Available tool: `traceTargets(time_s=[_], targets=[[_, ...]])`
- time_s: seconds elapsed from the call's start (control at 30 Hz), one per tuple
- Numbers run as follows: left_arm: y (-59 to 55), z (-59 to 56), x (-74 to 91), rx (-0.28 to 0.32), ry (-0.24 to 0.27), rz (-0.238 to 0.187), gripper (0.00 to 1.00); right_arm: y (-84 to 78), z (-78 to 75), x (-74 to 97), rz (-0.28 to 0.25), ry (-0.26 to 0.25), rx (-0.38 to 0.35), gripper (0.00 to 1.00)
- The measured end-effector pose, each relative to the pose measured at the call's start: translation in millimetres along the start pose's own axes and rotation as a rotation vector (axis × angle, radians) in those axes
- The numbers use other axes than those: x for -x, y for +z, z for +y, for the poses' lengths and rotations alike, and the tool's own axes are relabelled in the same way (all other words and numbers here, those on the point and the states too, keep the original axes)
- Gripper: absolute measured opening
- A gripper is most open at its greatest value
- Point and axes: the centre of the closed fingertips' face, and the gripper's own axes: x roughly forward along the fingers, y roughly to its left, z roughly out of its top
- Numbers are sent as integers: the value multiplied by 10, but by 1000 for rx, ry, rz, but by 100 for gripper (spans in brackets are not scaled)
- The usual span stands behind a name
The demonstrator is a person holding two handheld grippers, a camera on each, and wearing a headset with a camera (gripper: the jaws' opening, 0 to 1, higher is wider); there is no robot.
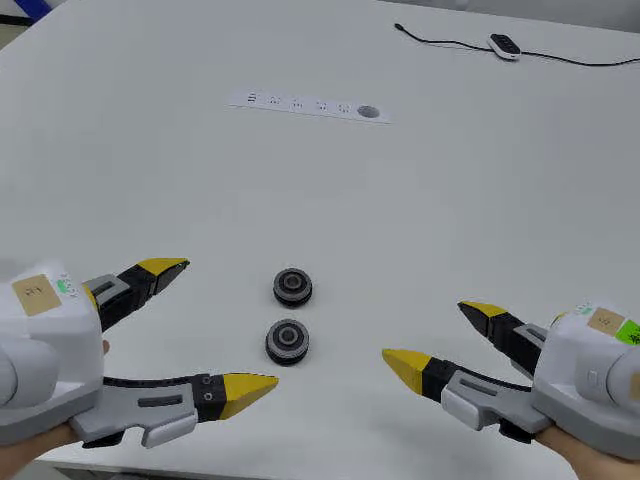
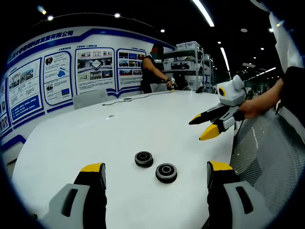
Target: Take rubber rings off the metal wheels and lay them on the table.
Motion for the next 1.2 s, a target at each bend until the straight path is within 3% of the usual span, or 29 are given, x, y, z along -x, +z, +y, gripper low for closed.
traceTargets(time_s=[0.6, 0.8, 1.2], targets=[[-106, -10, -218, -78, -39, 78, 81, -41, 24, -28, 16, 19, -11, 66], [-162, -20, -329, -105, -61, 103, 74, -37, 47, -25, 16, 30, -17, 65], [-289, -26, -459, -104, -84, 140, 60, -33, 47, -27, 11, 37, -39, 61]])
